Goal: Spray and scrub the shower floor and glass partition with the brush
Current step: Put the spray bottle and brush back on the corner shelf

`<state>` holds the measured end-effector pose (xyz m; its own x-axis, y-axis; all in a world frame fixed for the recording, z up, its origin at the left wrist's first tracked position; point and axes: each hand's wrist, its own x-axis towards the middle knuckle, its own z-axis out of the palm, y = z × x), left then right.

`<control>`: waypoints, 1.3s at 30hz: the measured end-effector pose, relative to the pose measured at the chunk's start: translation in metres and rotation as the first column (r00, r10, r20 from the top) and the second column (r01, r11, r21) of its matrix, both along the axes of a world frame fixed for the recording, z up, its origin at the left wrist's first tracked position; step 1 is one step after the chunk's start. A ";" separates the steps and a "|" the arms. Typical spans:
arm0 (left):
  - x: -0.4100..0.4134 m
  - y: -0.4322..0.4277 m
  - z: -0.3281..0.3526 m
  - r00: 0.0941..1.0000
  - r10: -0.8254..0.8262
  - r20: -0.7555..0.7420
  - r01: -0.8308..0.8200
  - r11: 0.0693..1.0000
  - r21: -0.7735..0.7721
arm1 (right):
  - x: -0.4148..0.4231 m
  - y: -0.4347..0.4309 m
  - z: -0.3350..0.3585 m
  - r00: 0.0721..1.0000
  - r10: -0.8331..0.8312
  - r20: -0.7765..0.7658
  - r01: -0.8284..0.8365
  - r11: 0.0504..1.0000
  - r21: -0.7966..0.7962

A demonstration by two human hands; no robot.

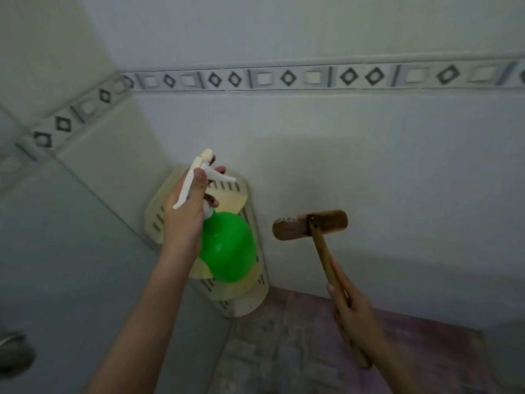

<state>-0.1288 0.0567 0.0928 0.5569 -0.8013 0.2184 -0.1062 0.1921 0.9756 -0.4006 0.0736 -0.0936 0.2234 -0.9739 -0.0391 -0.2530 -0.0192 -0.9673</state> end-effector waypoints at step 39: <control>0.162 -0.092 -0.171 0.796 0.473 0.377 -0.461 0.878 -0.130 | 0.223 -0.173 -0.258 0.632 0.554 -0.542 -0.669 0.743 -0.021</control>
<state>0.0330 -0.0349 -0.0787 0.7268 -0.4553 0.5143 -0.5559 0.0499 0.8298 -0.1775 -0.0994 -0.3511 0.7778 -0.6142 -0.1334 -0.5250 -0.5183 -0.6751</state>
